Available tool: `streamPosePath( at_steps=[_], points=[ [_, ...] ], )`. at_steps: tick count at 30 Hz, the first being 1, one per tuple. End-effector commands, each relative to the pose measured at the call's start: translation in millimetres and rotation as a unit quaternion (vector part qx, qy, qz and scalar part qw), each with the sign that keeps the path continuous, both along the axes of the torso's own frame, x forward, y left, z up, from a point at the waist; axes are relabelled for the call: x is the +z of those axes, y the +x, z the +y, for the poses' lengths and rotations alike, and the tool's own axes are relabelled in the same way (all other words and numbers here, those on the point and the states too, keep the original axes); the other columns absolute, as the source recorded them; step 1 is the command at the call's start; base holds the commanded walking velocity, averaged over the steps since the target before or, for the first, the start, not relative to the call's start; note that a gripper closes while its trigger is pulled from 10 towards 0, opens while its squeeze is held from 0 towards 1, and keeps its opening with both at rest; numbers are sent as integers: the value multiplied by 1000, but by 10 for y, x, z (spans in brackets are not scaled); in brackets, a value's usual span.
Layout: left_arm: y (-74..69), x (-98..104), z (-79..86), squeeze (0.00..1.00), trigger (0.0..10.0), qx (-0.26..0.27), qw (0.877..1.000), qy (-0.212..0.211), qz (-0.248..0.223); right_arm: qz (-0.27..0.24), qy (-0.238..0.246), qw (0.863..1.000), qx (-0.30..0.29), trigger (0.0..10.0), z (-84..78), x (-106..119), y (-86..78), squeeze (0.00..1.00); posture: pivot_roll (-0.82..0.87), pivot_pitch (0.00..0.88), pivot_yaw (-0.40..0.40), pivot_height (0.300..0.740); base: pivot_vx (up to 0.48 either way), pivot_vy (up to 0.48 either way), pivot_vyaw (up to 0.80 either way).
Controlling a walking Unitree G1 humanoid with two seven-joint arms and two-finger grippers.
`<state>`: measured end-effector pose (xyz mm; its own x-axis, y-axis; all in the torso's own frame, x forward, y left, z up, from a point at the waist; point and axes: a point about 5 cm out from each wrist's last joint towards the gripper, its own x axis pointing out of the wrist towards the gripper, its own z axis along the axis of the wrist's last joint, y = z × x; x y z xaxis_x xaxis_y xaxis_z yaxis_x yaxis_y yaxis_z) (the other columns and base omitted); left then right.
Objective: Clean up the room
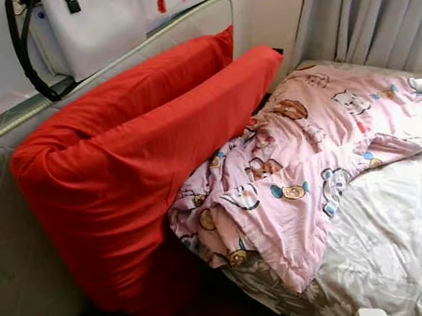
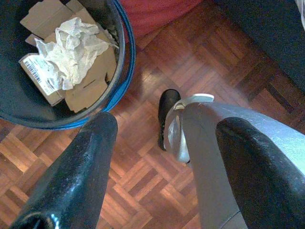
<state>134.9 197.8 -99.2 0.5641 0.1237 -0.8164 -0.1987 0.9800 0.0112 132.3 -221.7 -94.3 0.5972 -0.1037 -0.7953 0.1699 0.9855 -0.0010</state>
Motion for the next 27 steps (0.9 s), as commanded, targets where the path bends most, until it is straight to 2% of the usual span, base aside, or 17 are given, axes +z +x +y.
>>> streamPosePath(
  at_steps=[1, 3, 10, 14, 17, 25, 27],
  points=[
    [134, 42, -111, 0, 10000, -9, 999, -13, -28, -3, 0, 1000, -1, 10000, -10, 5, 3, 0, 13, 0, -51, 740, 0, 0, 0],
    [277, 103, -125, 0, 10000, -15, 998, -11, -52, -3, 0, 1000, -2, 10000, -17, 4, -6, 0, 14, 0, -59, 740, 0, 0, 0],
    [294, 101, -110, 0, 10000, -16, 999, -16, -42, -9, 0, 1000, -10, 10000, -13, 13, 21, 0, -11, 0, -54, 740, 0, 0, 0],
    [316, 117, -22, 0, 10000, -6, 999, -8, -40, -10, 8, 1000, -1, 10000, 55, 9, 52, 0, -19, 0, -69, 740, 0, 0, 0],
    [276, 105, 38, 0, 10000, 10, 999, -3, -31, -4, 8, 1000, 12, 10000, 107, -4, 52, 0, -19, 0, -66, 740, 0, 0, 0],
    [220, 87, 75, 0, 10000, 5, 1000, -3, -21, -3, 10, 1000, -1, 10000, 153, -22, 21, 0, -32, 0, -36, 740, 0, 0, 0],
    [150, 67, 120, 0, 10000, 4, 1000, -2, -13, -2, 12, 1000, -3, 10000, 165, -27, 11, 0, -33, 0, -34, 740, 0, 0, 0]
  ],
)
